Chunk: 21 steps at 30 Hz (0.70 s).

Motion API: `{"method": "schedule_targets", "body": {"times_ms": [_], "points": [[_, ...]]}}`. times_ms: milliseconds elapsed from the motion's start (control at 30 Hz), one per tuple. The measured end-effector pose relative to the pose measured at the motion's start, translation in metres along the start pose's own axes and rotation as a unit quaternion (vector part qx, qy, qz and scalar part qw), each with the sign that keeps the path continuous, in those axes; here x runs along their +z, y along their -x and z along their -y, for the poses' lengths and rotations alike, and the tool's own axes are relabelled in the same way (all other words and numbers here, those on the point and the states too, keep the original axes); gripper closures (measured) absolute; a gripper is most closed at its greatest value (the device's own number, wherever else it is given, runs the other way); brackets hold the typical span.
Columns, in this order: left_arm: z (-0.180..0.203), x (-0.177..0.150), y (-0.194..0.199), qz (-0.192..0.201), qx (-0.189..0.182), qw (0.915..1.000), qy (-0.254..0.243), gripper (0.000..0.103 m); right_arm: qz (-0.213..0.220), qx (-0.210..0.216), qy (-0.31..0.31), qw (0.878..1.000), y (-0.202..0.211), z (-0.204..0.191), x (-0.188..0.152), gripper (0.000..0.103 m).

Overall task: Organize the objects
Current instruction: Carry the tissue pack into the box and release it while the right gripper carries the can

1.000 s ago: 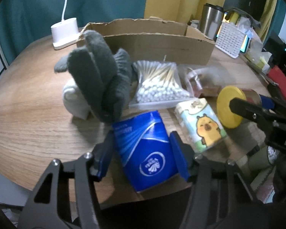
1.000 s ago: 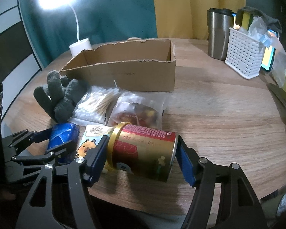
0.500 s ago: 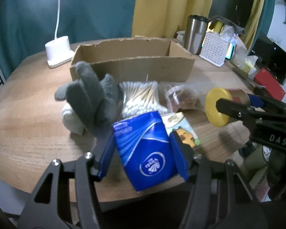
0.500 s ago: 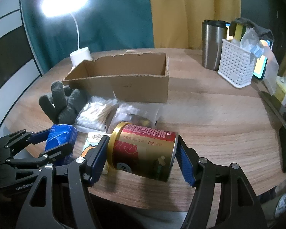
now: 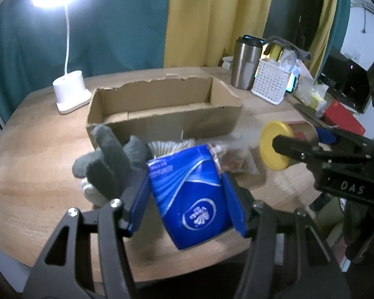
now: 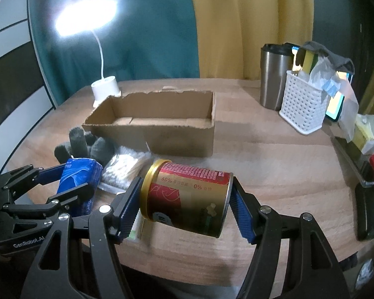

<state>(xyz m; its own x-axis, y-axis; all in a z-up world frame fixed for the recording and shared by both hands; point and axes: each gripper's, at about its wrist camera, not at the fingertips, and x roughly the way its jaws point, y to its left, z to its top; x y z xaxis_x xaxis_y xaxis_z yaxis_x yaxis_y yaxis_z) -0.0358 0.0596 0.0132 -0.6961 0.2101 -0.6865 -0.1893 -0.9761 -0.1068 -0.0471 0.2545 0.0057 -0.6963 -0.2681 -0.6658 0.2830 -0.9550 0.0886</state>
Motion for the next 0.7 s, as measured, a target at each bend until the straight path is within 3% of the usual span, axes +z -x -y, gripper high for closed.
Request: {"method": "schedule_targets", "body": {"times_ms": [700], "points": [[-0.006, 0.05, -0.013, 0.014, -0.005, 0.9999, -0.009, 0.045, 0.017, 0.003, -0.002, 1.0, -0.013, 0.012, 0.048, 0.033]]}}
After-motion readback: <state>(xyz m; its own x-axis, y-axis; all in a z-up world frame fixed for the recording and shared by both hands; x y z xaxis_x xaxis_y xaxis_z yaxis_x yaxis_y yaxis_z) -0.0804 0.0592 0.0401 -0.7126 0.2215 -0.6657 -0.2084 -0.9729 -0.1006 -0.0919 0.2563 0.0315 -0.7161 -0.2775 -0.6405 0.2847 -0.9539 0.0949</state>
